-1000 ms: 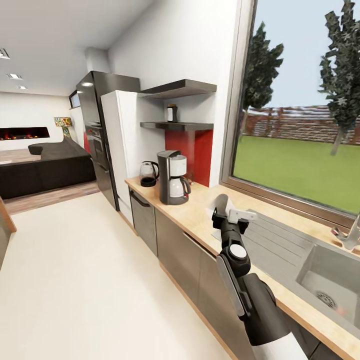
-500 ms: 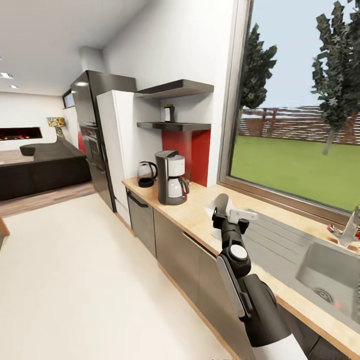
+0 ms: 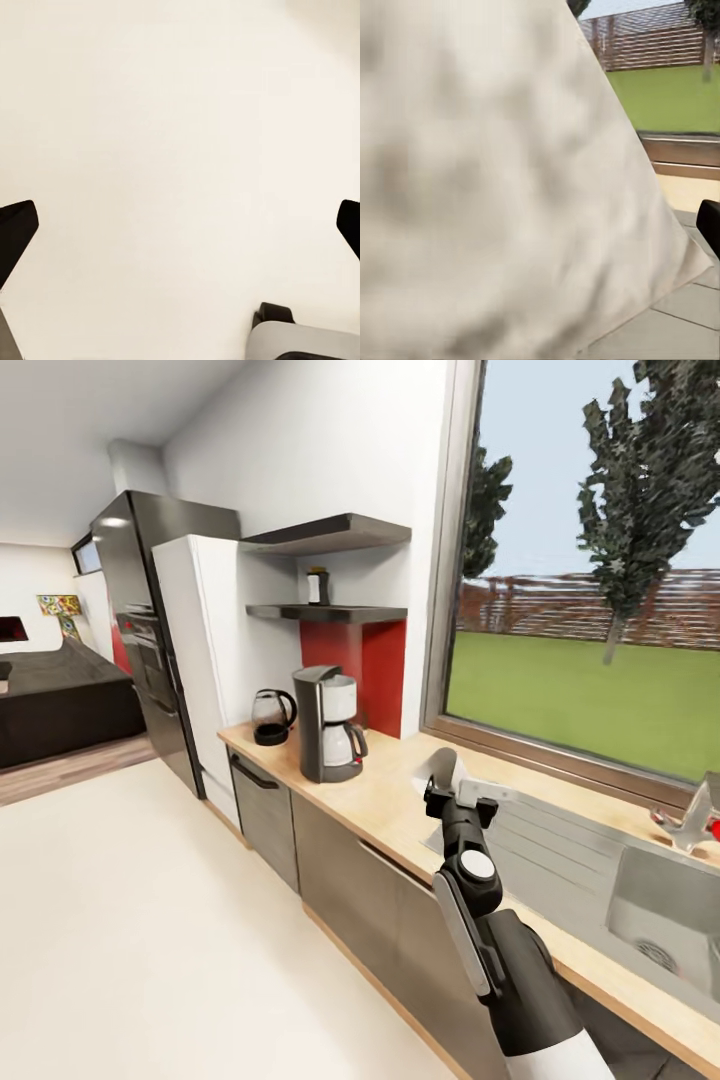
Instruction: Set up a coffee station on the kitchen countertop: keep the coffee maker on the countertop, move the bottle of coffee from the kitchen shelf to the counter next to the coffee maker, place a paper coffee filter on top of the coffee maker, put the saucer next to the coffee maker with the coffee cup on the saucer, and place the electric kettle next to the coffee maker.
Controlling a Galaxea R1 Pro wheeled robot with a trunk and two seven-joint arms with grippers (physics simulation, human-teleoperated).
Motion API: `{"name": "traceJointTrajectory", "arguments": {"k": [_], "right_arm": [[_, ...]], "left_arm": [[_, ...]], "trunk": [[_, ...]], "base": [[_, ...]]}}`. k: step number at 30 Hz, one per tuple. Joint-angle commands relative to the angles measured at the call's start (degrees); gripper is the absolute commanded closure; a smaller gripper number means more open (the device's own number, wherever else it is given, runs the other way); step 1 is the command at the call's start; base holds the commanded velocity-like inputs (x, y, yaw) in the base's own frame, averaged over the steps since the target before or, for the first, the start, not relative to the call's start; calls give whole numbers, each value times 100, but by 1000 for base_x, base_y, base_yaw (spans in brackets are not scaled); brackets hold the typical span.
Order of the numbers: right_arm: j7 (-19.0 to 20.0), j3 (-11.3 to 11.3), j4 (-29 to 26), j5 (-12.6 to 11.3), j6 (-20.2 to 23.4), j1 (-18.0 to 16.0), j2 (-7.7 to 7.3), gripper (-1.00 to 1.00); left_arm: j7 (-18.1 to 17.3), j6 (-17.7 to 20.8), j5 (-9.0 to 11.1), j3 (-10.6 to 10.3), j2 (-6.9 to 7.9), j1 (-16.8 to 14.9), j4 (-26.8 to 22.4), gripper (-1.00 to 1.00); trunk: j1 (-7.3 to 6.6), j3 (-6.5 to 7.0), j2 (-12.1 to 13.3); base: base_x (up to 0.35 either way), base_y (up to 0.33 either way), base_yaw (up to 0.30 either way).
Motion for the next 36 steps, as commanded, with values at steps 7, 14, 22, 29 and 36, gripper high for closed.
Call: {"name": "traceJointTrajectory", "arguments": {"k": [7, 14, 22, 29, 36], "right_arm": [[-42, 10, -7, -48, 22, -4, -1, 100], [-42, 12, -1, -48, 22, -4, -1, 100], [-42, 19, -6, -48, 22, -4, -1, 100], [-42, 19, -7, -48, 22, -4, -1, 100], [-42, 19, -8, -48, 22, -4, -1, 100]], "left_arm": [[-5, -9, 47, -13, 13, 11, 16, -100], [2, -2, 46, -5, 50, 21, 137, -100], [2, 4, 47, -11, 53, 16, 146, -100], [-3, 0, 30, -16, 53, 22, 162, -100], [3, -25, 21, -12, 66, 30, 412, -100]], "trunk": [[5, -2, -3], [5, -2, -3], [5, -2, -3], [5, -2, -3], [5, -2, -3]], "base": [[285, 216, -3], [226, 273, 0], [166, 301, -117], [244, 187, -259], [69, 7, -262]]}}
